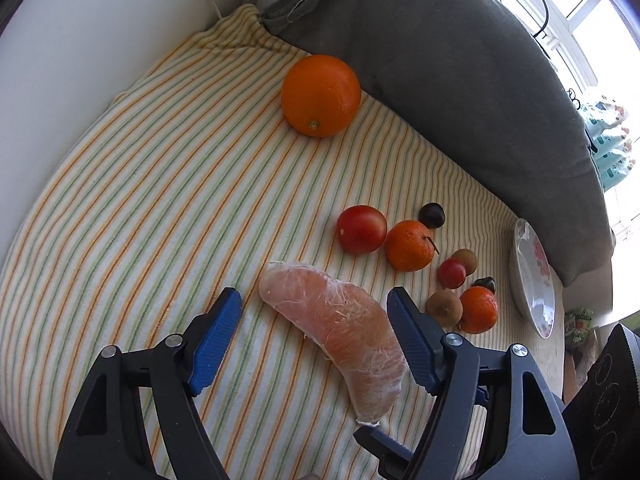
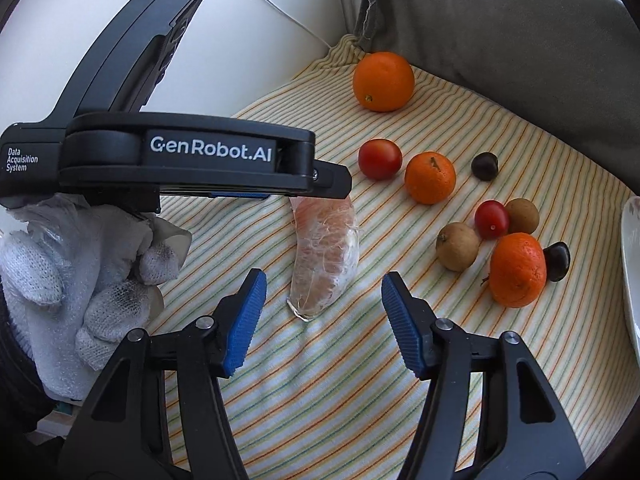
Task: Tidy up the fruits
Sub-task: 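Move the right tool to the peeled grapefruit segment and close on it, then carry the grapefruit segment with the right tool onto the floral plate and release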
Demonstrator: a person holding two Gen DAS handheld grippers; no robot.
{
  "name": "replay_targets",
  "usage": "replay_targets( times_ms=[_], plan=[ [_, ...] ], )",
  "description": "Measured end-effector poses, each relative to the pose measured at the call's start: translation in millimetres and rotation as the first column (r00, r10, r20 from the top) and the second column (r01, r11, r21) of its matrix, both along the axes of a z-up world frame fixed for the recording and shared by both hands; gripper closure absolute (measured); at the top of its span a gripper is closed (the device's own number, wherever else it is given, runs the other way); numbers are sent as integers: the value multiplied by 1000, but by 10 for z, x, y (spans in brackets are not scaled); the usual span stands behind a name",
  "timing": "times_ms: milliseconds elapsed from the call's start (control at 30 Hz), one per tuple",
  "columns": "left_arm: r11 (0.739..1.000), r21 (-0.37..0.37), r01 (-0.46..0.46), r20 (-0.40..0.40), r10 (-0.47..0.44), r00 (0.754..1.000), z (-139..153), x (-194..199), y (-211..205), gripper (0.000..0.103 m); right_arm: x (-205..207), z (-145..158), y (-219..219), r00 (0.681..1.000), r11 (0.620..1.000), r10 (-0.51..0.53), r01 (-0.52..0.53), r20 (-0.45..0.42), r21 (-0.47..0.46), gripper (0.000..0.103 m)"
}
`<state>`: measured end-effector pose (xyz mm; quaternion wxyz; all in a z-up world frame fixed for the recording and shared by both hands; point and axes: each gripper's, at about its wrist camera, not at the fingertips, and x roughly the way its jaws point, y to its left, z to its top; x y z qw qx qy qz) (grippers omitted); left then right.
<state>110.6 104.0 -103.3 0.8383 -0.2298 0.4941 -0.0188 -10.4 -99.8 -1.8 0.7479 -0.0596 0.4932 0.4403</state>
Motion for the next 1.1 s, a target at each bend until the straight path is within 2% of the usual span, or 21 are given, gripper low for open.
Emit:
replay_targets(
  times_ms=[167,333,433,600,1100],
  plan=[
    [1000,6,-18,-7,18,1000,-24,22,-16,30,48,-60,49,1000,1000,-19,18,-19,-5,47],
    [999,28,-15,-1,15,1000,-10,34,-82,40,114,-122,136,999,1000,-25,25,-24,-19,51],
    [999,47,-27,6,27,1000,0,27,-117,41,87,-118,167,1000,999,-22,22,-11,-33,56],
    [999,25,-39,15,38,999,-8,8,-80,43,59,-119,192,1000,999,-7,7,-4,-32,66],
    [998,-1,-56,60,56,997,112,-162,-17,46,-40,-44,95,999,1000,-8,8,33,-4,68]
  ],
)
